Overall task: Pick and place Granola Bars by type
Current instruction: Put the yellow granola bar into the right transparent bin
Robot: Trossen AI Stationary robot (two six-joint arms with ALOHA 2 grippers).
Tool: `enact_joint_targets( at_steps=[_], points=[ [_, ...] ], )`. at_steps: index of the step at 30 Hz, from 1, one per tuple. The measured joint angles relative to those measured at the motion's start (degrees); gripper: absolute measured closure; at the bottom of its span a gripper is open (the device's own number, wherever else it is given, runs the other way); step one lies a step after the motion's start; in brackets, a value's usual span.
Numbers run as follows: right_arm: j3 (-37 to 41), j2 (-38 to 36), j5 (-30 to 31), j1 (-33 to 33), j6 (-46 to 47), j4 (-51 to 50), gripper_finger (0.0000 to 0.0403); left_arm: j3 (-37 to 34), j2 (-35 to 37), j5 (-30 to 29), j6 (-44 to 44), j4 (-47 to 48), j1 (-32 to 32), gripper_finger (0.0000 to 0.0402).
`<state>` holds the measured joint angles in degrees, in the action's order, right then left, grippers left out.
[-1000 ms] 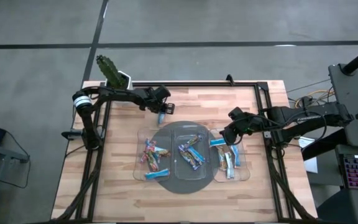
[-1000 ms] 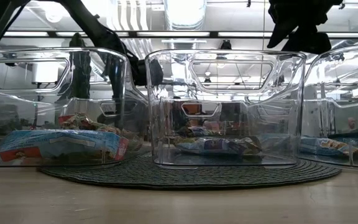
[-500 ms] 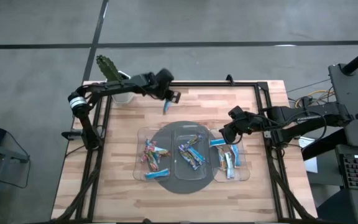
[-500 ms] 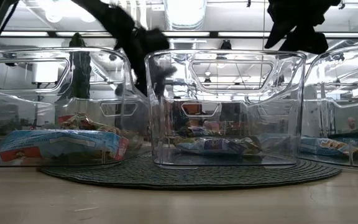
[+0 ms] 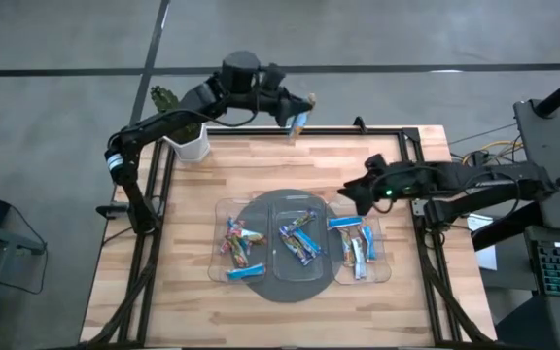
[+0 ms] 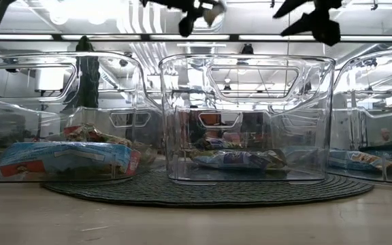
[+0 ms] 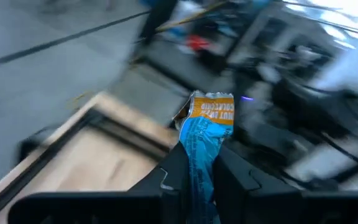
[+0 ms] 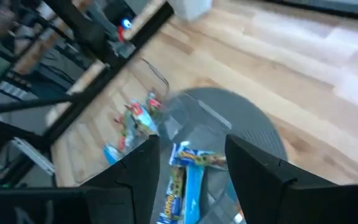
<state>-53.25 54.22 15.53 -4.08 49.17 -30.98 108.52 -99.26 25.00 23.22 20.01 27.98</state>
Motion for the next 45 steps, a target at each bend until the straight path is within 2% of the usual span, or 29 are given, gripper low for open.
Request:
enact_joint_targets(
  at_steps=[4, 8, 11, 14, 18, 19, 23, 28, 30, 38, 42, 45],
  points=[
    [0.0, -5.8, 4.2, 0.0, -1.4, 0.1, 0.0232, -0.6, 0.0, 7.2, -3.9, -4.4, -2.5, 0.0365],
    [0.0, -12.4, 5.7, 0.0, -5.7, 0.1, 0.0235, -5.1, 0.0, 8.7, -8.5, -12.5, -6.3, 0.0365],
    [0.0, -15.6, 5.4, 0.0, -9.5, 0.1, 0.0256, -9.8, -0.1, 10.2, -8.7, -24.4, -8.8, 0.0365],
    [0.0, -17.3, 3.7, 0.0, -13.9, 0.0, 0.0301, -15.6, -0.7, 10.4, -5.0, -38.0, -10.4, 0.0369],
    [0.0, -17.9, 3.5, 0.0, -17.7, -0.1, 0.0378, -23.2, -3.1, 9.3, -1.2, -52.1, -11.8, 0.0374],
    [0.0, -17.9, 3.5, 0.0, -18.1, -0.1, 0.0385, -24.8, -3.9, 8.5, -0.9, -55.3, -12.1, 0.0375],
    [0.0, -17.8, 3.5, 0.0, -18.3, -0.2, 0.0391, -28.5, -7.3, 4.4, 3.1, -66.7, -14.2, 0.0376],
    [0.0, -17.7, 3.5, 0.0, -17.9, -0.2, 0.0394, -28.4, -13.7, 2.5, 6.7, -77.5, -17.1, 0.0377],
    [0.0, -17.7, 3.6, 0.0, -17.8, -0.2, 0.0394, -26.3, -16.4, 2.5, 6.8, -79.8, -18.6, 0.0377],
    [0.0, -17.7, 4.1, 0.0, -16.1, -0.1, 0.0394, -16.8, -24.6, 2.8, 6.8, -79.1, -22.0, 0.0373],
    [0.0, -17.8, 4.1, 0.0, -15.3, -0.1, 0.0394, -14.9, -25.0, 3.8, 10.4, -72.5, -22.2, 0.0371],
    [0.0, -18.8, 4.1, 0.0, -16.0, -0.1, 0.0394, -14.6, -25.1, 7.7, 10.8, -67.8, -22.2, 0.0356]
  ],
)
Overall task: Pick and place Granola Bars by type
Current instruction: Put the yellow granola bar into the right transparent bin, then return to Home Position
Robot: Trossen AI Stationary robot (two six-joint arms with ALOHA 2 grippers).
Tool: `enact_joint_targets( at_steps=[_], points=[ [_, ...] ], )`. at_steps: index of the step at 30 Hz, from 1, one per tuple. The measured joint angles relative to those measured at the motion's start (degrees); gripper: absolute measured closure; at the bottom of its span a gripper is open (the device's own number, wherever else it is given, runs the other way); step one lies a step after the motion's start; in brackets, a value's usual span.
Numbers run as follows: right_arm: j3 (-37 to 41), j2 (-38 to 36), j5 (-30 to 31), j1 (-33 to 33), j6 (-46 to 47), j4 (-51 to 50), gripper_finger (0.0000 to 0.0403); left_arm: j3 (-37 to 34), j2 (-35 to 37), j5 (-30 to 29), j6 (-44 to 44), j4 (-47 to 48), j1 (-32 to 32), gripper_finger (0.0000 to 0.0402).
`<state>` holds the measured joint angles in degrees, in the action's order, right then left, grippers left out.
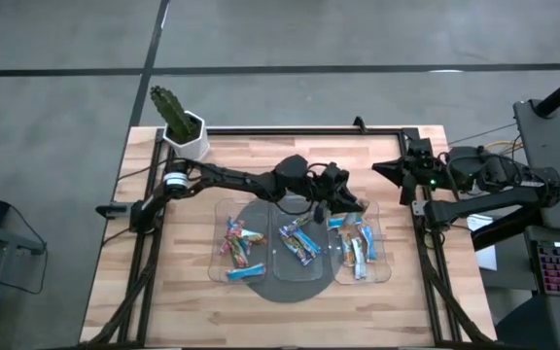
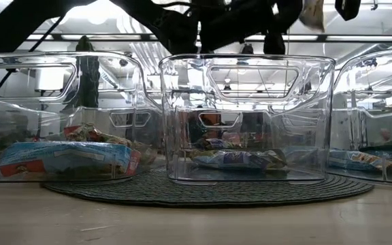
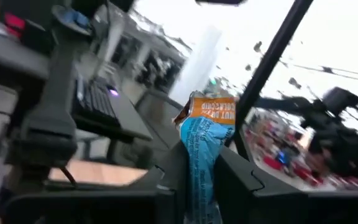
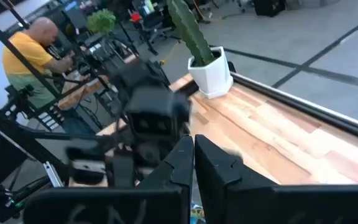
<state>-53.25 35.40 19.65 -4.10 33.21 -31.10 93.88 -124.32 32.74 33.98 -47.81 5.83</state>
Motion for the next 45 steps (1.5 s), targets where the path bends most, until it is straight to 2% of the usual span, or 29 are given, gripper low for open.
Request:
enact_joint_targets(
  at_steps=[5, 10, 15, 19, 24, 33, 36, 39, 45],
  points=[
    [0.0, -2.2, 0.1, 0.0, -0.6, -0.1, 0.0394, 2.3, 0.1, 2.2, -3.2, 5.0, -0.7, 0.0296],
    [0.0, -3.6, 0.5, 0.0, -0.9, -0.3, 0.0394, 5.1, 0.1, 1.0, -9.6, 13.7, -1.2, 0.0239],
    [0.0, -3.9, 1.1, 0.0, -1.6, -0.4, 0.0394, 6.8, 0.1, 0.8, -13.0, 17.0, -1.1, 0.0222],
    [0.0, -3.9, 1.4, 0.0, -3.2, -0.4, 0.0394, 7.3, 0.7, 1.3, -11.7, 17.3, -0.4, 0.0222],
    [0.0, -3.9, 1.5, 0.0, -4.1, -0.4, 0.0394, 7.0, 4.5, 4.0, -11.5, 22.9, 1.5, 0.0251],
    [0.0, -3.8, 1.5, 0.0, -6.6, -0.1, 0.0394, 4.8, 17.1, 4.3, -27.9, 49.6, 4.7, 0.039],
    [0.0, -3.8, 1.5, 0.0, -6.7, 0.0, 0.0394, 2.2, 22.9, 0.1, -28.7, 53.2, 4.7, 0.0399],
    [0.0, -3.7, 1.5, 0.0, -6.7, 0.1, 0.0394, -1.8, 29.3, -6.5, -29.5, 54.2, 4.6, 0.0401],
    [0.0, -3.1, 1.5, 0.0, -8.1, 0.6, 0.0394, -14.4, 44.6, -18.0, -28.6, 53.6, 4.5, 0.0401]
  ],
)
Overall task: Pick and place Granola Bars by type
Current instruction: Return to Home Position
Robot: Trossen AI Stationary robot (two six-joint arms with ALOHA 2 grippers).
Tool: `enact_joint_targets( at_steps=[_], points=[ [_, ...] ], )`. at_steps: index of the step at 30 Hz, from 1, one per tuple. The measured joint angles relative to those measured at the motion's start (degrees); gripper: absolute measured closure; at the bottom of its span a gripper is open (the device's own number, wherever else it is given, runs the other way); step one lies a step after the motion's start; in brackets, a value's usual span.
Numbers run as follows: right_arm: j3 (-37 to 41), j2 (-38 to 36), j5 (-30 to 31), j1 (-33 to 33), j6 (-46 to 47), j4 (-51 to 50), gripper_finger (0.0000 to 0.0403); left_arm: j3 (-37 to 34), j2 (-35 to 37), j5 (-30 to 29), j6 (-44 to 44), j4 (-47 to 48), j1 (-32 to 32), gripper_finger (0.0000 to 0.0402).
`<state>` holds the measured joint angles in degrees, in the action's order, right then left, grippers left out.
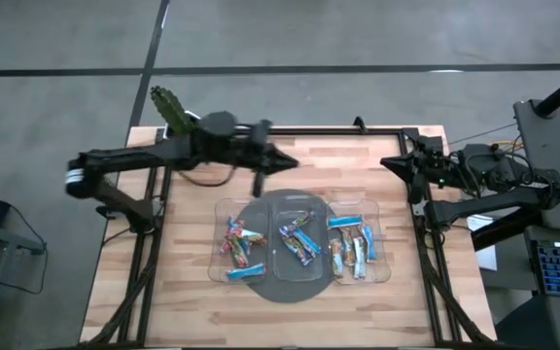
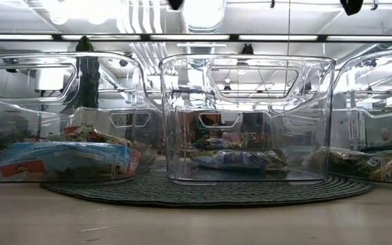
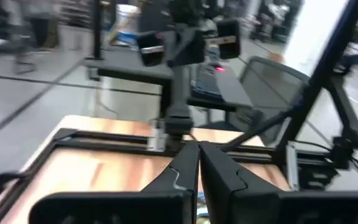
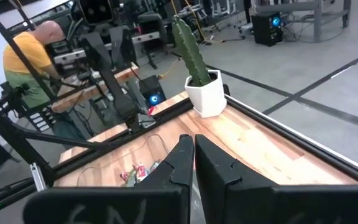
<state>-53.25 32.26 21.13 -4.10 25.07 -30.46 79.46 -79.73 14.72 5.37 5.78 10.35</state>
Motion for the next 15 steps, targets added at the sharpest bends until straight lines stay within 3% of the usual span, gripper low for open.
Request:
enact_joint_targets(
  at_steps=[3, 9, 15],
  points=[
    [0.0, 0.3, -1.0, 0.0, -1.9, 1.4, 0.0394, -7.7, 8.0, -2.5, 1.4, -0.3, 0.0, 0.0401],
    [0.0, 1.6, -8.9, 0.0, -6.1, 6.2, 0.0394, -20.9, 24.2, -7.9, 5.6, -0.7, 0.0, 0.0402],
    [0.0, 3.1, -14.8, 0.0, -9.3, 6.2, 0.0394, -28.4, 36.7, -14.2, 6.1, 2.1, 0.0, 0.0402]
  ],
)
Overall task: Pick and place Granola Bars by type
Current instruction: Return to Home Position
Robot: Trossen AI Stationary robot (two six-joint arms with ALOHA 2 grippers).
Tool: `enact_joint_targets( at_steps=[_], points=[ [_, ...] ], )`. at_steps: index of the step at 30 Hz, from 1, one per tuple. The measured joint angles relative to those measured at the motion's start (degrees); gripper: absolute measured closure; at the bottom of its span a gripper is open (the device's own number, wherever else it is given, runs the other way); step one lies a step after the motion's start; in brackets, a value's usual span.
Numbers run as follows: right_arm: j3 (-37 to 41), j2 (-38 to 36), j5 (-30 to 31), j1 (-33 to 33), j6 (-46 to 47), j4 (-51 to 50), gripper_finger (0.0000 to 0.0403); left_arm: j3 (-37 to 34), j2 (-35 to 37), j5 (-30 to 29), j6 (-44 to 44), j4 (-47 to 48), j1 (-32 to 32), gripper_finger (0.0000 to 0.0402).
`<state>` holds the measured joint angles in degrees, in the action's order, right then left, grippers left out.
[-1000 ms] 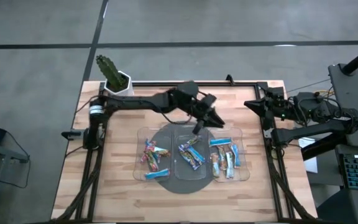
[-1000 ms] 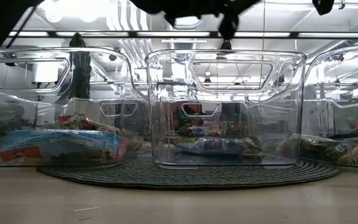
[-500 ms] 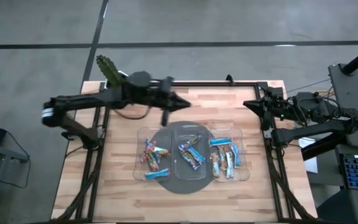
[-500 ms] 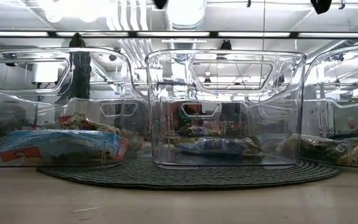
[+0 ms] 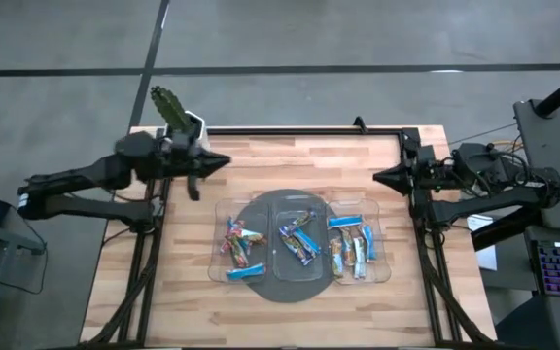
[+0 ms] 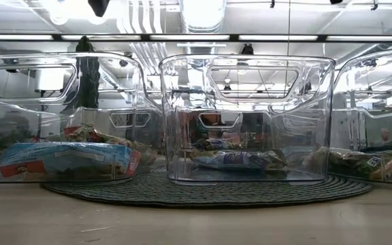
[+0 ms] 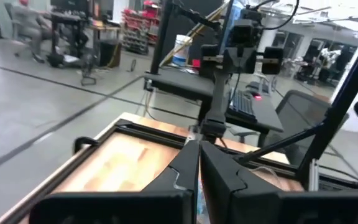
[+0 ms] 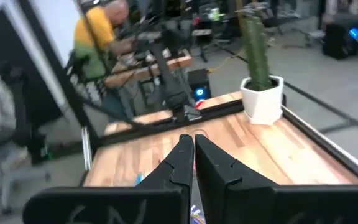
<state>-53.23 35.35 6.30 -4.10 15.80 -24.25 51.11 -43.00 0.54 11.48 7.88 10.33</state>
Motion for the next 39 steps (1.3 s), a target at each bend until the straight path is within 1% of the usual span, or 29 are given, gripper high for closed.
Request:
enact_joint_targets(
  at_steps=[3, 7, 9, 11, 14, 16, 19, 21, 25, 29, 35, 39],
  points=[
    [0.0, 0.2, -1.5, 0.0, -7.0, -0.1, 0.0394, -1.9, 4.6, -1.0, -1.4, 2.3, 0.0, 0.0402],
    [0.0, -0.4, 1.0, 0.0, -10.2, -0.7, 0.0395, -4.5, 8.8, -3.5, 0.2, 3.5, 0.0, 0.0402],
    [0.2, -0.7, 1.2, 0.0, -11.9, -0.9, 0.0395, -6.1, 10.3, -5.3, 0.6, 4.2, 0.0, 0.0402],
    [0.8, -0.9, 1.2, 0.0, -13.5, -0.8, 0.0395, -8.1, 11.2, -6.0, -0.1, 3.6, 0.1, 0.0402],
    [2.9, -0.8, 1.2, 0.0, -14.1, 0.0, 0.0395, -11.5, 11.4, -6.6, -1.9, -0.3, 0.1, 0.0402],
    [5.9, -0.9, 1.1, 0.0, -12.5, 2.9, 0.0395, -13.4, 11.4, -6.8, -2.1, -2.8, 0.0, 0.0401],
    [12.0, -2.5, 0.5, 0.0, -11.9, 10.8, 0.0395, -15.6, 11.2, -8.0, -2.1, -4.8, 0.0, 0.0402],
    [16.2, -4.5, 0.6, 0.0, -11.9, 16.4, 0.0395, -16.2, 11.4, -8.8, -2.1, -5.5, 0.0, 0.0402],
    [24.3, -9.3, 1.0, 0.2, -10.4, 23.0, 0.0395, -17.2, 11.8, -10.0, -4.5, -5.5, 0.0, 0.0402],
    [29.2, -14.6, 1.2, 1.0, -9.8, 24.6, 0.0395, -17.6, 14.1, -10.1, -10.3, -4.8, 0.0, 0.0402],
    [33.3, -20.9, 1.2, 1.6, -9.7, 24.7, 0.0395, -17.9, 19.2, -11.2, -7.8, 5.2, 0.0, 0.0402],
    [36.7, -24.2, 1.2, 2.0, -7.9, 24.3, 0.0395, -19.7, 22.2, -13.4, -7.7, 5.3, 0.0, 0.0402]
  ],
)
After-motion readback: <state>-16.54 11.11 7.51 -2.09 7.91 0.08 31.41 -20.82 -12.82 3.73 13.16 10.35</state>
